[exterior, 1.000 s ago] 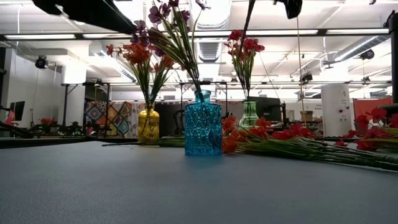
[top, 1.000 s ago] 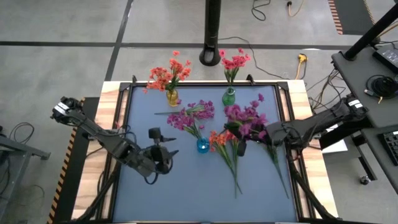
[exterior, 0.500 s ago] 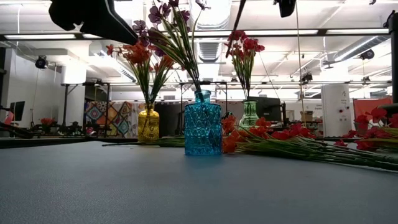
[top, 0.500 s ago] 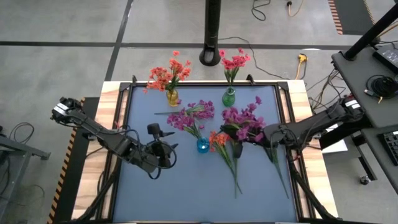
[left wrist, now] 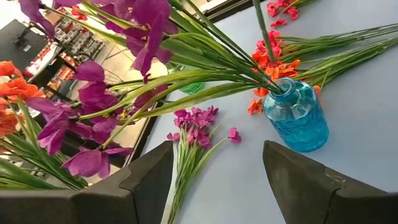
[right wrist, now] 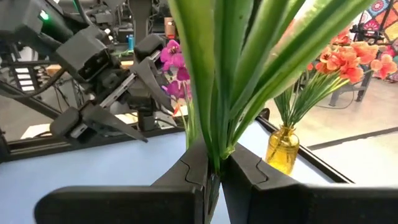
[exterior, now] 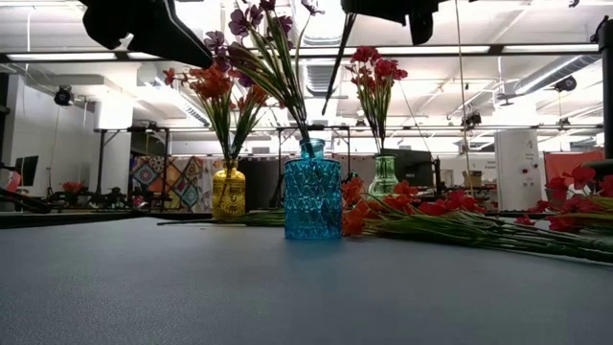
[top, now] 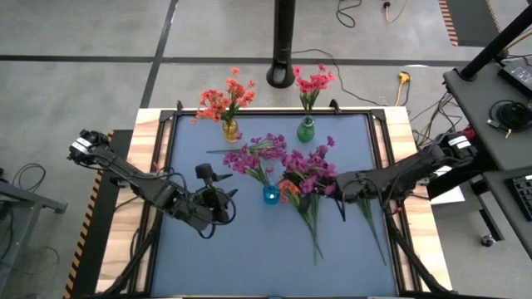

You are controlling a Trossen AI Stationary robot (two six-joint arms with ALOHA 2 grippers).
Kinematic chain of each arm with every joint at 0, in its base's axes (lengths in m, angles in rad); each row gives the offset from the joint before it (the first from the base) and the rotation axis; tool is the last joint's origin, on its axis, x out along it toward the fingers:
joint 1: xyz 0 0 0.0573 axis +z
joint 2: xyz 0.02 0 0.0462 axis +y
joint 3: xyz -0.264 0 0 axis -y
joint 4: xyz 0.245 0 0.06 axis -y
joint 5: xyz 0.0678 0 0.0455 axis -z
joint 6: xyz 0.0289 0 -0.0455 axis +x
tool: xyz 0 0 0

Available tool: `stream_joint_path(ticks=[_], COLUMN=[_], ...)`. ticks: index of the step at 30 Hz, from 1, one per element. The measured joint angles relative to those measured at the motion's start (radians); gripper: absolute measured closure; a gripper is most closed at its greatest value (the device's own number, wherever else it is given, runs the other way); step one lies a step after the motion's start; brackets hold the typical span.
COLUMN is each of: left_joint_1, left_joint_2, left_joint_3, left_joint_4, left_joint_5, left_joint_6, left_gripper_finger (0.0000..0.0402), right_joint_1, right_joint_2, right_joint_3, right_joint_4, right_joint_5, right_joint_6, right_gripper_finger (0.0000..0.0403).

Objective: Sort flowers into vase by color
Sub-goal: Put the bottom violet flower into the blue vase

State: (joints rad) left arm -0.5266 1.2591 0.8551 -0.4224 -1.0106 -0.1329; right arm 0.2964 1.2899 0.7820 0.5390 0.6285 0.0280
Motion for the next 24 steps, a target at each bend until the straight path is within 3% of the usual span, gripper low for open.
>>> stream_joint_path(ticks=[12, 24], left_joint_1=[0.0, 0.0], left_joint_2=[0.0, 0.0], left_joint_3=[0.0, 0.0], left_joint_4=[-0.005, -0.007], left_joint_5=[-0.002, -0.002], left_joint_6=[0.0, 0.0], left_gripper_finger=[0.0171, 0.0171], right_joint_1=[-0.008, -0.019], right_joint_2=[0.107, 0.126], right_joint_3=[0.0, 0.0], right_joint_4=[0.08, 0.08], right_joint_5=[0.0, 0.003], right_joint_6=[0.013, 0.024], right_gripper_finger=[0.038, 0.038])
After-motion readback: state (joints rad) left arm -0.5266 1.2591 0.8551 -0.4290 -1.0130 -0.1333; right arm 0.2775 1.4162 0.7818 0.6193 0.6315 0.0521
